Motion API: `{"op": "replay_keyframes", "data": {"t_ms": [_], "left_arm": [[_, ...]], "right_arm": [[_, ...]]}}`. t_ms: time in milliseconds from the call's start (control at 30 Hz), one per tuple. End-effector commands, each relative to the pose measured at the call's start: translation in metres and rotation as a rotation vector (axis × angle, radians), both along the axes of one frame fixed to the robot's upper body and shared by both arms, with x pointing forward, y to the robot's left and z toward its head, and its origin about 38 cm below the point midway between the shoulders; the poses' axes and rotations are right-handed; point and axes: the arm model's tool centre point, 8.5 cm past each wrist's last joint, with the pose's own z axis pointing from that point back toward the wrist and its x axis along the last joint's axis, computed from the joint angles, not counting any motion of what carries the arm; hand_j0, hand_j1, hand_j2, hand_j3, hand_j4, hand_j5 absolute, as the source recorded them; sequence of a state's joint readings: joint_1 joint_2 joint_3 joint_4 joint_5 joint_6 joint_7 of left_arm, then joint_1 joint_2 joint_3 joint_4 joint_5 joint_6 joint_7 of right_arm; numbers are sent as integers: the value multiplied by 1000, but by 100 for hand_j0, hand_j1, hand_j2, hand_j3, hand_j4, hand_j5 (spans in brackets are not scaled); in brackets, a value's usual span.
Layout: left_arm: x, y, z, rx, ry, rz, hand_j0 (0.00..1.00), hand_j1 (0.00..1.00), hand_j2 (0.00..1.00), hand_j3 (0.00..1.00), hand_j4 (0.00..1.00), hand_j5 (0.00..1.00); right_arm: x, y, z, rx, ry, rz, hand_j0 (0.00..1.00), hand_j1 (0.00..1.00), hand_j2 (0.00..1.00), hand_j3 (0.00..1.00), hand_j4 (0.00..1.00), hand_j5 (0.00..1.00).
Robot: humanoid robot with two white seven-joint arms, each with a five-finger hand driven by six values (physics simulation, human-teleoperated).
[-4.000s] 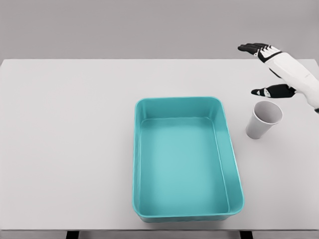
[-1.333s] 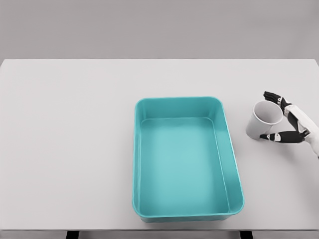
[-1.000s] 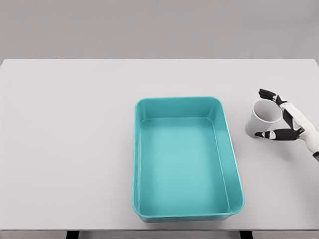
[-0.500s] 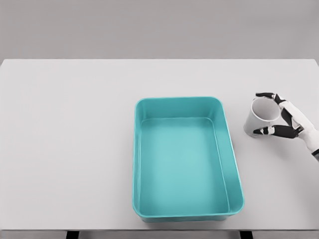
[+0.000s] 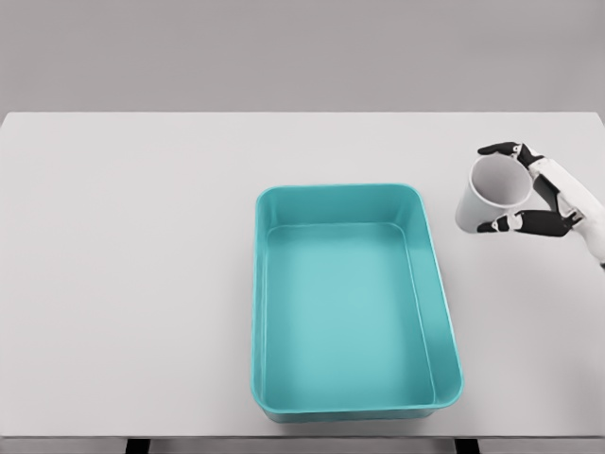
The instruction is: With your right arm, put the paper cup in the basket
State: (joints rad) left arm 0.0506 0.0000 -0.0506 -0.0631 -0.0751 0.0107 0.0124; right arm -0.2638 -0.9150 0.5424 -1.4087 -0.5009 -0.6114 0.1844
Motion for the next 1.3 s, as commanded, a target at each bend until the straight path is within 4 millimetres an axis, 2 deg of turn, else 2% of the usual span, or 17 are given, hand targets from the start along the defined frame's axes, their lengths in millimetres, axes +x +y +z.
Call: {"op": "replay_keyframes", "data": {"t_ms": [0,100,400,500,600,700,800,833,967,1000,1033,1267], "left_arm": [[0,0,0,0,0,0,100,100,100,100,100,100],[0,0,0,0,0,0,100,100,100,100,100,100],[0,0,0,-2,0,0,100,100,100,100,100,100],[0,0,0,0,0,0,100,100,100,100,100,100],[0,0,0,0,0,0,100,100,100,100,100,100],[0,0,0,0,0,0,100,100,100,100,100,100],[0,0,0,0,0,0,100,100,100,100,100,100],[0,0,0,0,0,0,100,100,100,100,100,100],[0,0,0,0,0,0,100,100,100,100,100,100],[0,0,0,-2,0,0,100,100,100,100,100,100],[0,0,0,0,0,0,100,100,100,100,100,100],[0,0,0,0,-1,0,100,100,100,100,100,100]], "right_arm": [[-2,7,12,2,-22,32,53,53,53,53,53,53],[-2,14,19,1,-43,56,56,56,56,56,56,56],[-4,41,42,-50,-123,151,57,57,57,57,57,57],[-4,48,44,-104,-153,177,57,57,57,57,57,57],[-8,63,40,-197,-189,232,57,57,57,57,57,57],[-9,73,41,-263,-228,263,61,61,61,61,61,61],[-6,93,37,-275,-256,305,62,62,62,62,62,62],[-5,98,38,-305,-277,315,69,69,69,69,69,69],[-2,111,37,-386,-328,349,83,83,83,83,83,83],[0,113,39,-387,-337,349,97,97,97,97,97,97],[1,114,40,-388,-340,350,100,100,100,100,100,100],[5,117,49,-388,-365,353,100,100,100,100,100,100]]}}
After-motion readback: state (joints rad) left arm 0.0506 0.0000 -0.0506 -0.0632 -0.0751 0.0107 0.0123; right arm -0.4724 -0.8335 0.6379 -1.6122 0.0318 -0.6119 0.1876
